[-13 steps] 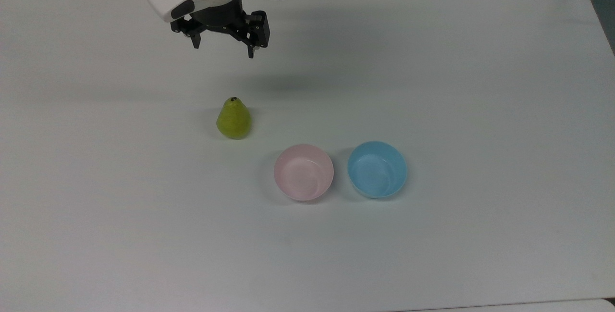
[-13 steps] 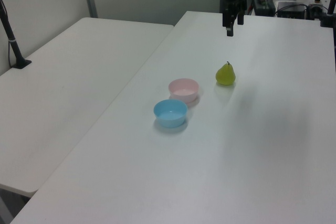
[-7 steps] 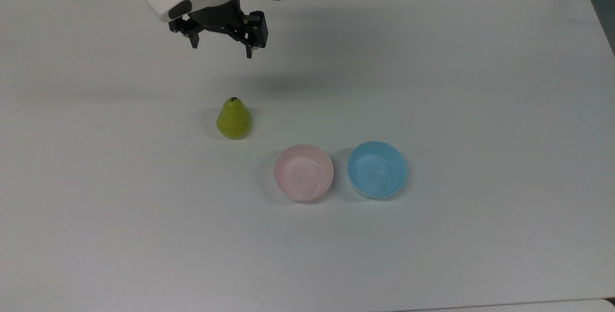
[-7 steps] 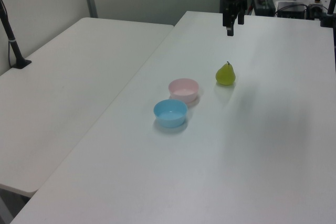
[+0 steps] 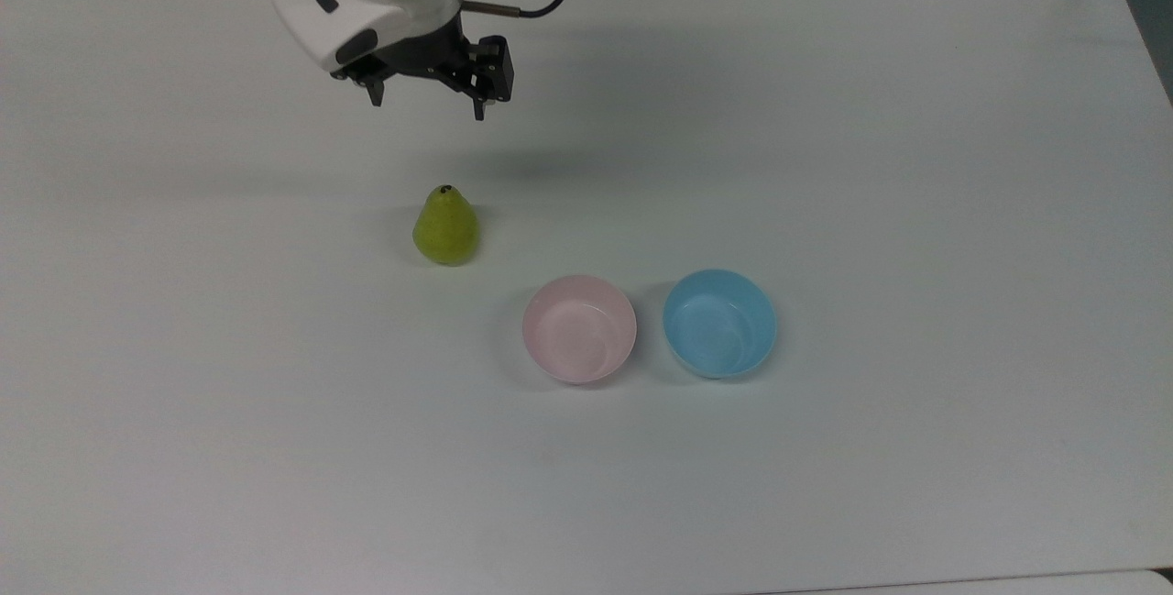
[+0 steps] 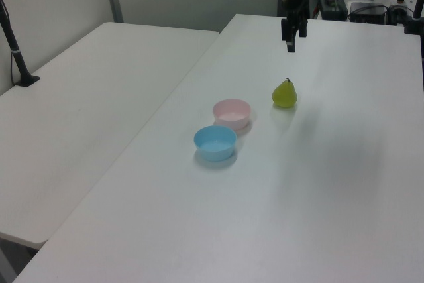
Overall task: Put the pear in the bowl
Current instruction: 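Lower the open gripper down onto the yellow-green pear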
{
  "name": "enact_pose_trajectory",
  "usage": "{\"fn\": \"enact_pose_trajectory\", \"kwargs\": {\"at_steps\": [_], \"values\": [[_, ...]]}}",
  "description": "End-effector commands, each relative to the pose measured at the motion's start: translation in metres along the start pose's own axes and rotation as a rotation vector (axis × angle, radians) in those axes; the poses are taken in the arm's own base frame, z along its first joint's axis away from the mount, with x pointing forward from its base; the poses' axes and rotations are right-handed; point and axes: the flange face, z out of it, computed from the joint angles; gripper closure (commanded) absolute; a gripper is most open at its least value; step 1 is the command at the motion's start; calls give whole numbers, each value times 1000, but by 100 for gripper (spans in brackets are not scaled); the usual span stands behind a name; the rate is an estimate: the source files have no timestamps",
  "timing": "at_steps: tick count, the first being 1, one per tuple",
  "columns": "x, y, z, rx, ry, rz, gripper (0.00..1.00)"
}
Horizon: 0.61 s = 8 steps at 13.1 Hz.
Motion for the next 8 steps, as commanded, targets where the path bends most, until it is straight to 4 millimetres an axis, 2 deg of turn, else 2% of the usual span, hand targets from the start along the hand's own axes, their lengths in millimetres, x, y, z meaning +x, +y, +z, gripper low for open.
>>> {"fn": "enact_pose_trajectory", "kwargs": {"at_steps": [1,6,8], "values": [[11,-3,34,-24,-42,-58,0],[29,-9,93,-46,-72,-74,0],[43,-12,119,-74,-56,-80,0]]}}
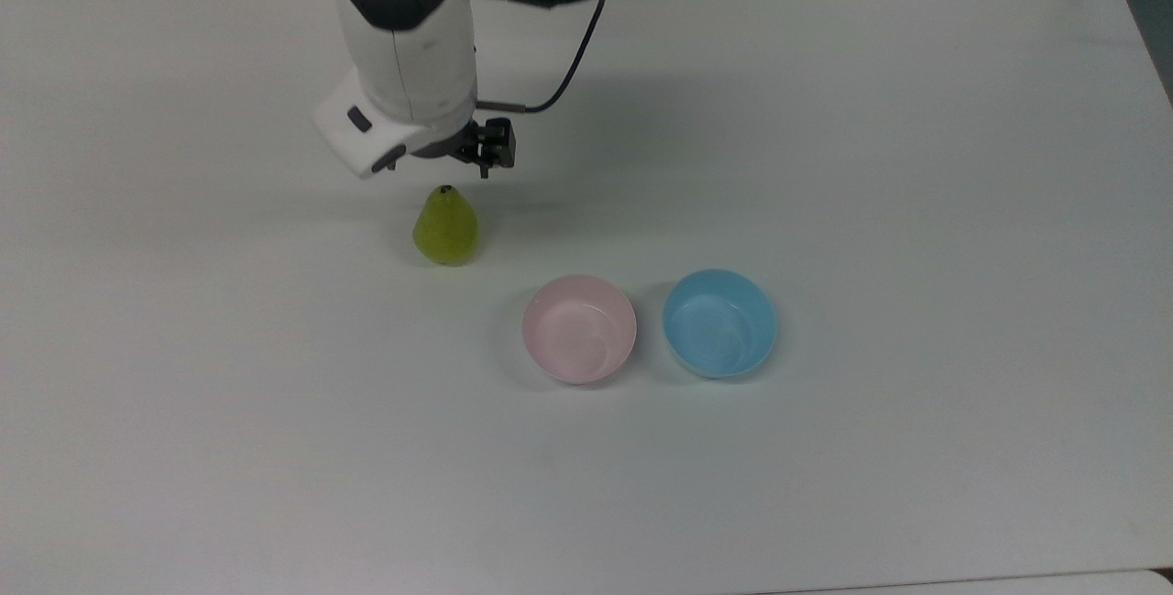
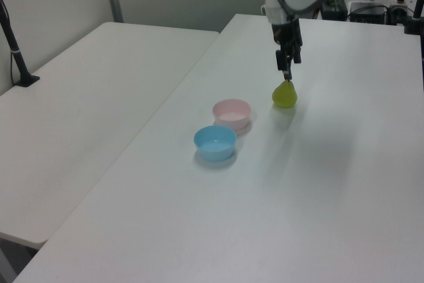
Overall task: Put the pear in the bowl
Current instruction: 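Lower the open gripper down onto the yellow-green pear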
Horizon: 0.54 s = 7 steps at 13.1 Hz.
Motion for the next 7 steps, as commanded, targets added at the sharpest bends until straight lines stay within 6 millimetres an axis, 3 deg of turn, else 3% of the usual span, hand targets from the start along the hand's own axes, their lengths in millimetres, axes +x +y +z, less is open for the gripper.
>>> {"fn": "enact_pose_trajectory", "kwargs": {"at_steps": [1,6,7], "values": [[20,-7,39,-42,23,-31,0],[31,-14,73,-84,-1,-58,0],[31,-14,76,-86,-6,-60,9]]}}
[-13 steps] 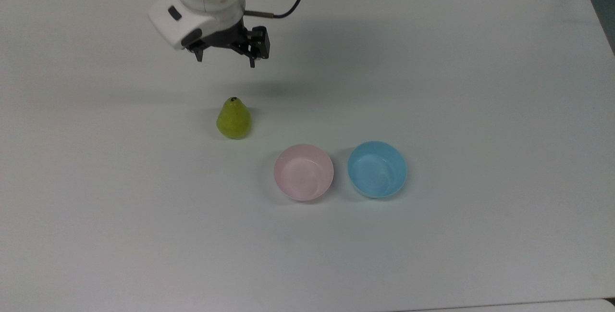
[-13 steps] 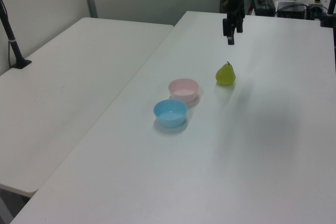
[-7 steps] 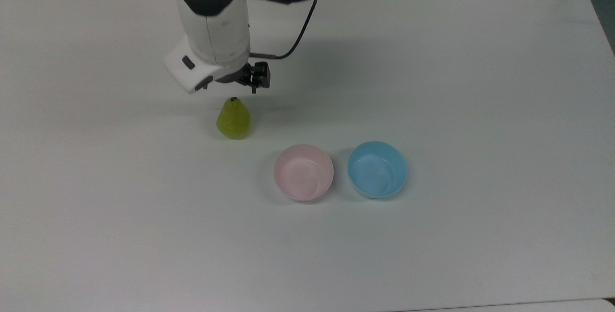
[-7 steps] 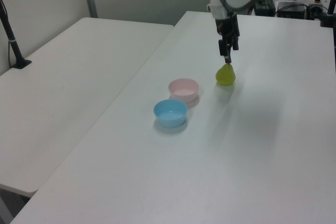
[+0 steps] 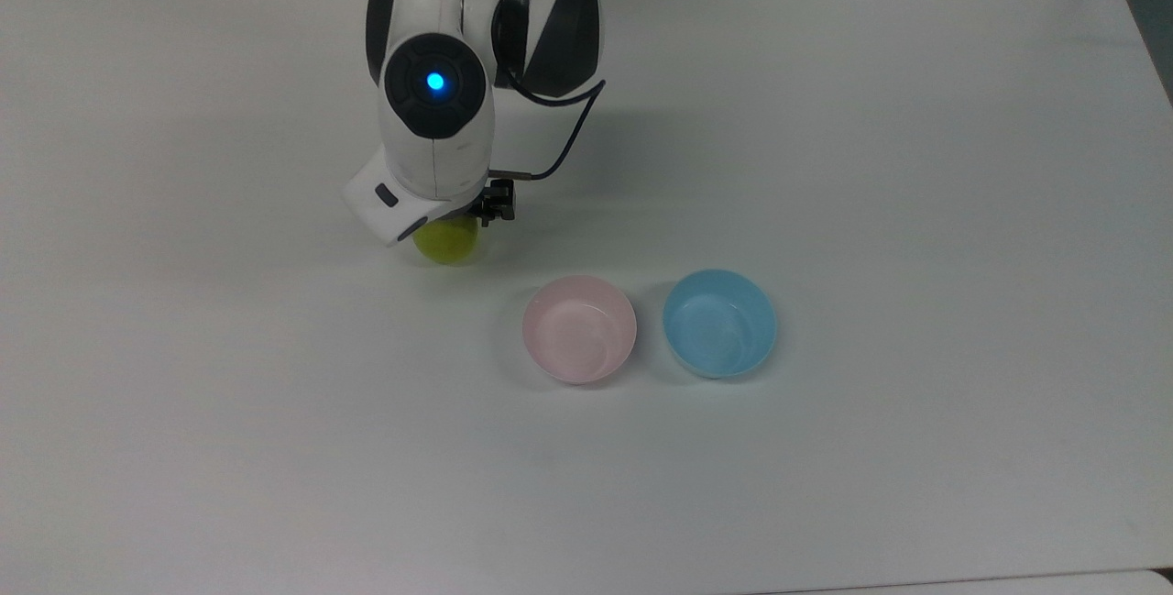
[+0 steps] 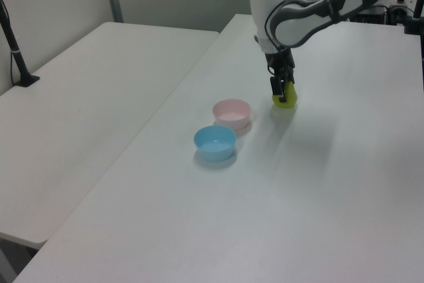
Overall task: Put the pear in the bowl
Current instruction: 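Close the gripper on the pear and lift it up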
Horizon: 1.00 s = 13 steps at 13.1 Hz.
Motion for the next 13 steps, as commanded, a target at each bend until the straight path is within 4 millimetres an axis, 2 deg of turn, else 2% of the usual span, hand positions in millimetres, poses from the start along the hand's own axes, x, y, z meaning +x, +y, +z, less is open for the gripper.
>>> {"fn": "enact_pose_trajectory", "kwargs": {"at_steps": [1,2,3,4,6,10,12,13], "values": [[-1,-2,4,-30,10,-30,27],[-2,0,1,-27,13,-27,54],[-2,3,-4,-16,21,-21,73],[-3,4,-9,-12,30,-15,84],[-8,8,-32,-7,65,-1,85],[-15,12,-94,81,166,39,84],[-10,7,-113,134,211,71,83],[-8,3,-120,153,227,102,80]]}}
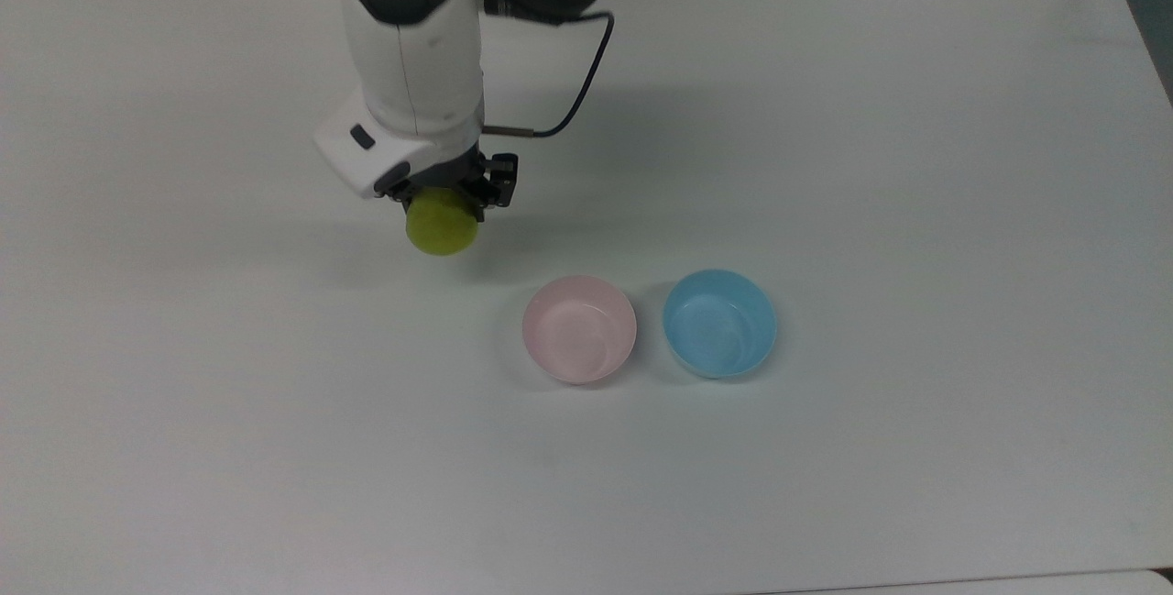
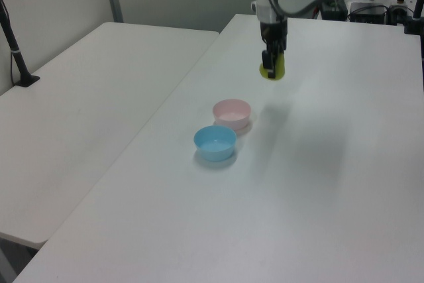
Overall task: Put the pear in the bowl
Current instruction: 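Carry the held pear over the pink bowl and lower it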
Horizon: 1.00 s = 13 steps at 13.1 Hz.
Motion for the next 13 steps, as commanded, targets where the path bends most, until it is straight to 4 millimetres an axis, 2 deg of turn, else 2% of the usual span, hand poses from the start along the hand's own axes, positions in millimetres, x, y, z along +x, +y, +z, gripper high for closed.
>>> {"fn": "enact_pose_trajectory", "kwargs": {"at_steps": [1,3,5,8,13], "values": [[10,-15,-25,58,81,70,77],[18,-41,-25,70,141,103,73],[30,-61,-16,82,211,158,71],[36,-95,1,91,244,149,65],[42,-131,46,86,237,155,64]]}}
